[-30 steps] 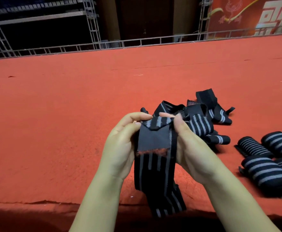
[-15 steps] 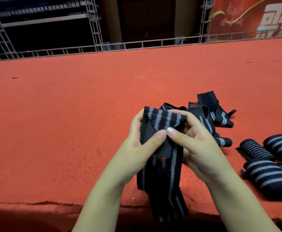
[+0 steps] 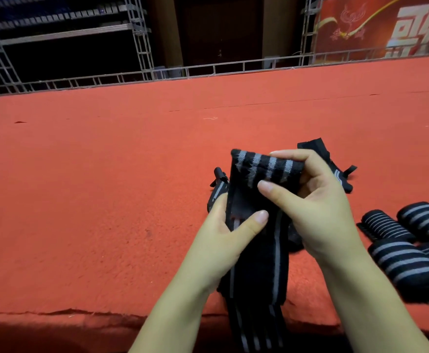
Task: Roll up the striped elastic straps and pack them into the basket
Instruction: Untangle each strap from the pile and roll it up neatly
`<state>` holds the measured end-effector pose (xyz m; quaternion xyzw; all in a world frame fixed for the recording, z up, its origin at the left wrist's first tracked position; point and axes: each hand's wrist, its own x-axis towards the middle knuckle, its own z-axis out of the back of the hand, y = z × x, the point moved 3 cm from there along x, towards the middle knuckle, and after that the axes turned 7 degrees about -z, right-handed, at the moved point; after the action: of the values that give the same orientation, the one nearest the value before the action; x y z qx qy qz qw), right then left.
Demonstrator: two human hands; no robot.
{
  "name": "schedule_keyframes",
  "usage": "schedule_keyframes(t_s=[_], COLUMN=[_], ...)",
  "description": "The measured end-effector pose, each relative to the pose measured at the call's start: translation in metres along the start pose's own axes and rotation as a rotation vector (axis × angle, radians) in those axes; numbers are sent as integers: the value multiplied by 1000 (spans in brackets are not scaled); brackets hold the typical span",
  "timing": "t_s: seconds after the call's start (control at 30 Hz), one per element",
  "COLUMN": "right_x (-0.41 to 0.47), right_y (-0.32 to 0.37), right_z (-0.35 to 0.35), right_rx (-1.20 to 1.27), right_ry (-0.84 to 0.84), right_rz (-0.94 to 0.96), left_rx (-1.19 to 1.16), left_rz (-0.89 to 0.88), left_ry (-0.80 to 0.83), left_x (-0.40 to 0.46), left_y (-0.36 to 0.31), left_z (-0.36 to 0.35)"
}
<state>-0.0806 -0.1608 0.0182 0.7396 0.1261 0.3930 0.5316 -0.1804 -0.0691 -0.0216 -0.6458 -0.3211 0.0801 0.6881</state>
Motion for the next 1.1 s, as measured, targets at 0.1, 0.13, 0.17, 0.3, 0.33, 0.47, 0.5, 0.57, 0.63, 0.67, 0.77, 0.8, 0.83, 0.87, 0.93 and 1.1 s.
schedule_keyframes(t_s=[0.1, 0.13, 0.17, 0.3, 0.33, 0.47, 0.5, 0.57, 0.63, 0.67, 0.77, 0.8, 0.83, 0.87, 0.93, 1.1], right_x=[4, 5, 6, 9, 9, 6, 6, 5, 6, 6, 7, 6, 4, 2, -2, -4], right_y=[-4, -6, -9, -16, -16, -15, -14, -12, -10, -9, -11, -12, -14, -16, -19, -23], right_z=[0, -1, -1, 5, 6, 2, 2, 1, 2, 2, 1, -1, -3, -6, -10, -4], right_rx=[-17, -31, -40, -54, -63, -143, -167, -212, -258, -271, -283, -282, -285, -291, -293, -206], right_ry=[-42, -42, -43, -64, -60, 12, 27, 59, 104, 130, 197, 219, 243, 266, 303, 374], right_rz=[26, 23, 19, 10, 13, 18, 15, 19, 26, 24, 10, 9, 17, 31, 56, -20], left_rx=[12, 10, 4, -101, -132, -231, -242, -255, -257, -255, -234, -224, -216, -204, -177, -147], left_rz=[-18, -27, -35, -15, -4, 39, 46, 56, 70, 77, 100, 111, 118, 123, 126, 78], left_ry=[-45, -64, -77, -67, -61, -55, -59, -70, -86, -89, -103, -114, -124, -135, -158, -153], left_x=[-3, -3, -2, 0, 0, -1, -1, -1, 0, -1, 0, 0, 1, 2, 3, 3], left_y=[3, 3, 2, 0, -1, 0, 0, -1, -4, -6, -8, -7, -6, -7, -6, -5], left_z=[-5, -6, -5, 0, 2, 5, 6, 8, 8, 8, 7, 7, 8, 8, 8, 11])
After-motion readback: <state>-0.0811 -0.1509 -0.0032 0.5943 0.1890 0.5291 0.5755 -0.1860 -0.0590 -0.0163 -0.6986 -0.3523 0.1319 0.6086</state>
